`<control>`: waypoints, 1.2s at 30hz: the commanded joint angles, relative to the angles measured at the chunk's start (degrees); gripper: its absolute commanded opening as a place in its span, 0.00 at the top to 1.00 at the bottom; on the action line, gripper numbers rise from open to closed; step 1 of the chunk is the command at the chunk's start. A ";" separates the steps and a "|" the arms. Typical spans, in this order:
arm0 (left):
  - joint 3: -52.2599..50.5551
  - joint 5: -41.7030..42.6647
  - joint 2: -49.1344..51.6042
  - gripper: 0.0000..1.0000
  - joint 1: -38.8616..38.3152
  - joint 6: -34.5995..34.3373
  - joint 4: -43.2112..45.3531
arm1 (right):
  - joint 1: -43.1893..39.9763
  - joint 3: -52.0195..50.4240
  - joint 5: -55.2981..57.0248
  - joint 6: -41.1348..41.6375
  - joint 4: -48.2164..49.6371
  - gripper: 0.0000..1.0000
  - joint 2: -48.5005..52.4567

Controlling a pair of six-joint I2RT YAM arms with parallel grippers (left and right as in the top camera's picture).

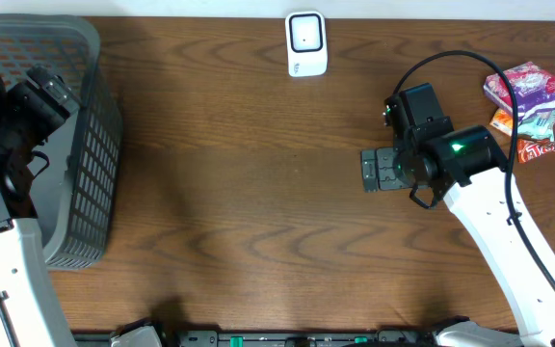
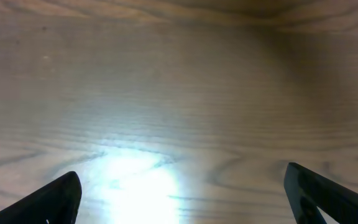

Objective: Scan the item barcode

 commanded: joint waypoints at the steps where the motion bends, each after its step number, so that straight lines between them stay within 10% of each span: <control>1: 0.33 -0.55 0.22 0.02 0.17 -0.09 0.00 | 0.39 -0.37 -2.54 -0.94 -0.66 0.01 -0.22; 13: 0.33 -0.55 0.22 0.02 0.17 -0.09 0.00 | 0.39 -19.04 -6.64 -13.81 21.92 0.01 -7.28; 36: 0.33 -0.55 0.22 0.02 0.17 -0.09 0.00 | -6.97 -70.86 -12.24 -13.81 62.14 0.01 -55.93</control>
